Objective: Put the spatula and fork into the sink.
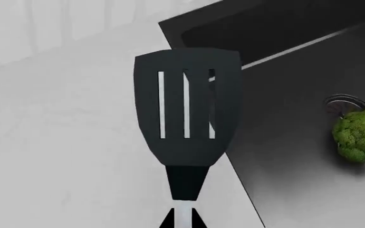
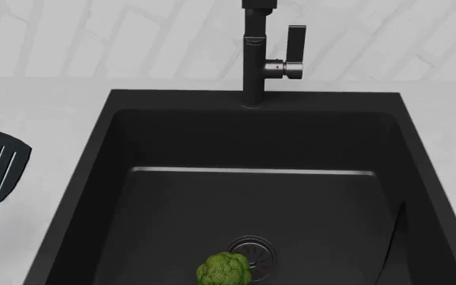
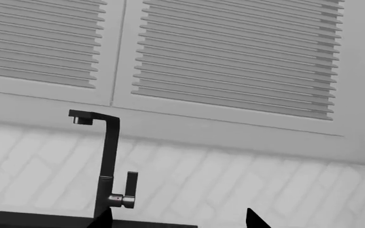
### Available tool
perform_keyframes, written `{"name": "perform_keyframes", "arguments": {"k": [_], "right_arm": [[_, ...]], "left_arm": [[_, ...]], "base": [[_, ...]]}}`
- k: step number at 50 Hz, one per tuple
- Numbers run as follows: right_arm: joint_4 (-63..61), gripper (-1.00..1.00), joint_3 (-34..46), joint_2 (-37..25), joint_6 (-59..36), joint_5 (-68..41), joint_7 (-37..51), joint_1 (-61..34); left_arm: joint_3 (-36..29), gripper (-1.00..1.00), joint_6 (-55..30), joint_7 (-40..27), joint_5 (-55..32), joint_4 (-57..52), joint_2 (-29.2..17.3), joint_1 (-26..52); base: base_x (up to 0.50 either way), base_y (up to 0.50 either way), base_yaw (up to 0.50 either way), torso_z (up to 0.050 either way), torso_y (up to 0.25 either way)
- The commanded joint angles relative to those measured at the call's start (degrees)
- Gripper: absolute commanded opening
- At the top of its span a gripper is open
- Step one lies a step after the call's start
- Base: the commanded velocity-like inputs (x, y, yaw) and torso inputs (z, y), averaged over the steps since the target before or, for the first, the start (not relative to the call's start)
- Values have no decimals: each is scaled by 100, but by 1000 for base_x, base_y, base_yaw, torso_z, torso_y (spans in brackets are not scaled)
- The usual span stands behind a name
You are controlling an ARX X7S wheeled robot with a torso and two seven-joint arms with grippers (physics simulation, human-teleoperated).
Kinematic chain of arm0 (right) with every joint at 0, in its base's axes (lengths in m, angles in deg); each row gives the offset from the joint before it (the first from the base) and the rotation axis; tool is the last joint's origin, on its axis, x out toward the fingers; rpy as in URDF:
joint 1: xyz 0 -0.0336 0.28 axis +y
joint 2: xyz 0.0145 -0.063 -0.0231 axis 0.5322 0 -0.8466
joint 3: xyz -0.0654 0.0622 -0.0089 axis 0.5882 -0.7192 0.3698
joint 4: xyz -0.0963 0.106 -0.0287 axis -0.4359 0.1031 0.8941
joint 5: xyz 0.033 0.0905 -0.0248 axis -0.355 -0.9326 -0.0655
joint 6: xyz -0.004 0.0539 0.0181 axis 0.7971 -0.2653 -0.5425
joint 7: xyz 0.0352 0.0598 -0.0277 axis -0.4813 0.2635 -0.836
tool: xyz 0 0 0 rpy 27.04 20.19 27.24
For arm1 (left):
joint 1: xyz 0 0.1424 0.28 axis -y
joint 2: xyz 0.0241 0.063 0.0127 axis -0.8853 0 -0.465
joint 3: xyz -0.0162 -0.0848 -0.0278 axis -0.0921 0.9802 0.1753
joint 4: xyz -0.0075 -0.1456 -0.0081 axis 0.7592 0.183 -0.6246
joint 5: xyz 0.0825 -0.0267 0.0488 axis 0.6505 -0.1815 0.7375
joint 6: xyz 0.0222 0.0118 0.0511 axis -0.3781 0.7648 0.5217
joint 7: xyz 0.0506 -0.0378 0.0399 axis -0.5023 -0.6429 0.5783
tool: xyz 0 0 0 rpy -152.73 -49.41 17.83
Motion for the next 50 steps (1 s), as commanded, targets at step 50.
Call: {"name": "perform_keyframes", "arguments": {"k": [50], "right_arm": [[188,100,-676,-32,164,82,-319,652]], "left_arm": [[-1683,-100,933,2385,2728,3746,4736,2052]], "base": [[0,0,0,0,0]]}}
